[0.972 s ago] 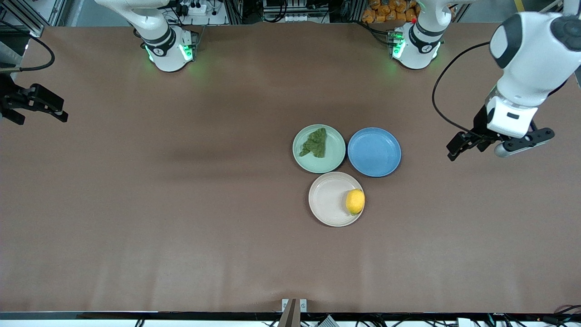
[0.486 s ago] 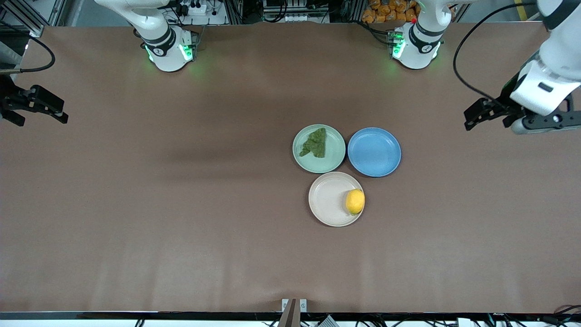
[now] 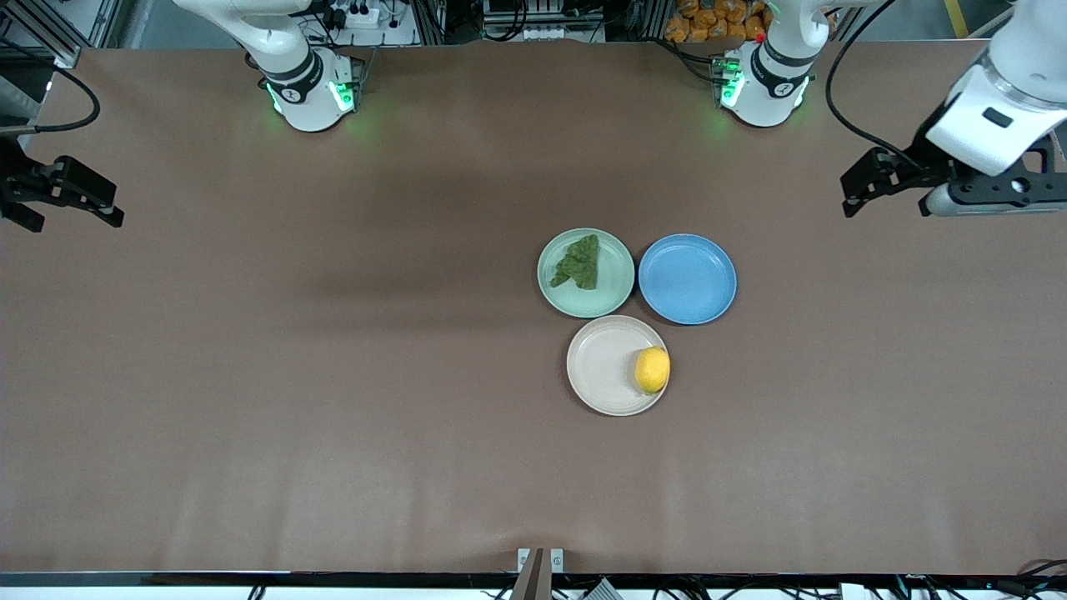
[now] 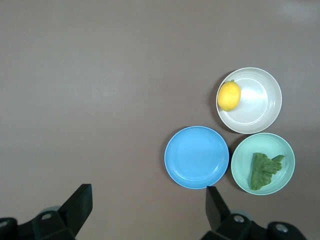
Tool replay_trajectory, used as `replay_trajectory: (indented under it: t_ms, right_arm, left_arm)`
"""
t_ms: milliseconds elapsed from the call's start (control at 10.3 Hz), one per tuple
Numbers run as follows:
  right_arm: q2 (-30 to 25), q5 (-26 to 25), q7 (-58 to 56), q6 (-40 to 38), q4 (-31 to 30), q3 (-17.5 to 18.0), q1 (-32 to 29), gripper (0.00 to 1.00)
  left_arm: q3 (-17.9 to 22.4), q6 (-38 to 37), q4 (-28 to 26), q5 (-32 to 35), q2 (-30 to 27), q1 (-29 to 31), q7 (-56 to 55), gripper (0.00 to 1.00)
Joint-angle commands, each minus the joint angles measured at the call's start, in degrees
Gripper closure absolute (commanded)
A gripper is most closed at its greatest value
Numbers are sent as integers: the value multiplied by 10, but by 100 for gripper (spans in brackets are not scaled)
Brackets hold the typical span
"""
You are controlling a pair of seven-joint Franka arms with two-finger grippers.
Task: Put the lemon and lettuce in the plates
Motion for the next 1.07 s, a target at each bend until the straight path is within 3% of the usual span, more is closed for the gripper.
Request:
replay_trajectory:
  t_ms: [0, 194, 389, 972]
  right_arm:
    - [-9, -5, -5, -13, -1, 0, -1, 0]
    - [-15, -4, -5, -12, -1, -2, -1, 0]
    - [-19, -1, 3, -10, -1, -3, -1, 0]
    - [-17, 8, 33, -11, -4, -5, -1, 0]
  left_arm:
    - [3, -16, 39, 4, 16, 2, -1, 0]
    - [3, -26, 49, 24, 19, 2, -1, 0]
    - [8, -85, 77, 21, 19, 6, 2, 0]
    - [2, -87, 78, 18, 21, -1, 2, 0]
